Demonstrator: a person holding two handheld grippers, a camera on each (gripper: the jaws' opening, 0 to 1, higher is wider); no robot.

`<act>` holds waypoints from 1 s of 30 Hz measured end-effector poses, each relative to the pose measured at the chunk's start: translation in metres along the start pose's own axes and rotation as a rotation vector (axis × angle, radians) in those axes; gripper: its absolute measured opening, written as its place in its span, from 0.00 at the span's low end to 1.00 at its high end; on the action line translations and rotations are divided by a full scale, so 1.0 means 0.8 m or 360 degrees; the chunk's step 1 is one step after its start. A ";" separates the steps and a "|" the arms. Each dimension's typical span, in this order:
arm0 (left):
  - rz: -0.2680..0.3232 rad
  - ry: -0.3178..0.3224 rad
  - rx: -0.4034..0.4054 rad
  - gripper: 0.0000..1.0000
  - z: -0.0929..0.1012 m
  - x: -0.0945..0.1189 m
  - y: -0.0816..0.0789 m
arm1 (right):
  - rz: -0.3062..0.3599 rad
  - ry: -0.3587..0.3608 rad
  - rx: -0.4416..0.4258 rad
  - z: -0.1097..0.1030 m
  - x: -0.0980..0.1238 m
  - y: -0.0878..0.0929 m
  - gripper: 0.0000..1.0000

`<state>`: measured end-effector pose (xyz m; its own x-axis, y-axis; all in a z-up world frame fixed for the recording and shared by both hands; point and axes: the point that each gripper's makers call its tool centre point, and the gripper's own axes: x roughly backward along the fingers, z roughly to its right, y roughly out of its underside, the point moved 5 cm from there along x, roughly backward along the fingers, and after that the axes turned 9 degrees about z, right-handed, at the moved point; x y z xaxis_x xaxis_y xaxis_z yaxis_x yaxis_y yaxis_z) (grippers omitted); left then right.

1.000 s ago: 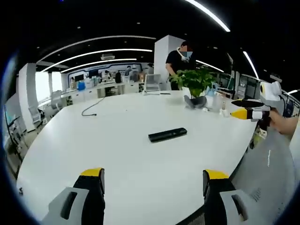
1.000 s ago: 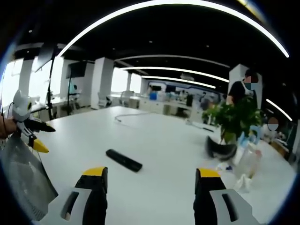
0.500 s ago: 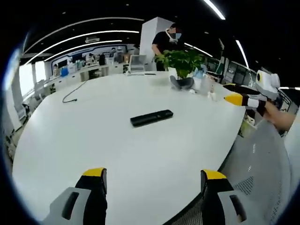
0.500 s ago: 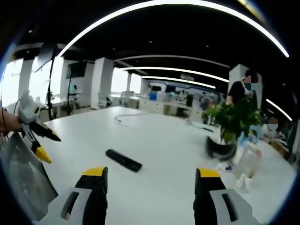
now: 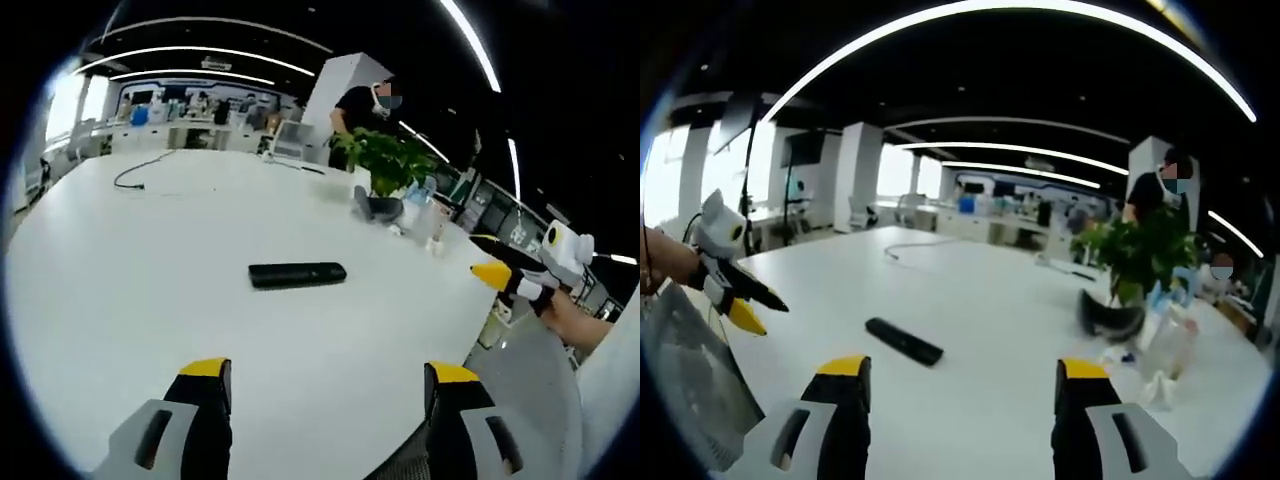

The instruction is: Press the specified remote control buttons in sequence, fully releasing each button before pressing the next.

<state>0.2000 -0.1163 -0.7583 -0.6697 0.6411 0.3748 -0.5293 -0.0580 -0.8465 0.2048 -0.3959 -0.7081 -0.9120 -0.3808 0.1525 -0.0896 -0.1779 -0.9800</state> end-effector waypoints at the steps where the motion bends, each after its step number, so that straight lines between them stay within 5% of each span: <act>1: -0.0004 -0.0004 -0.0002 0.81 0.000 -0.001 0.000 | -0.0001 0.0001 0.0000 0.000 0.000 0.000 0.73; 30: -0.0169 0.0159 -0.0277 0.80 0.001 -0.057 -0.015 | -0.0037 -0.0018 0.0017 -0.001 -0.002 0.005 0.70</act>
<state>0.2364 -0.1453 -0.7654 -0.5555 0.7096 0.4334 -0.4904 0.1413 -0.8600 0.2054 -0.3953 -0.7119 -0.9052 -0.3866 0.1766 -0.1062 -0.1966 -0.9747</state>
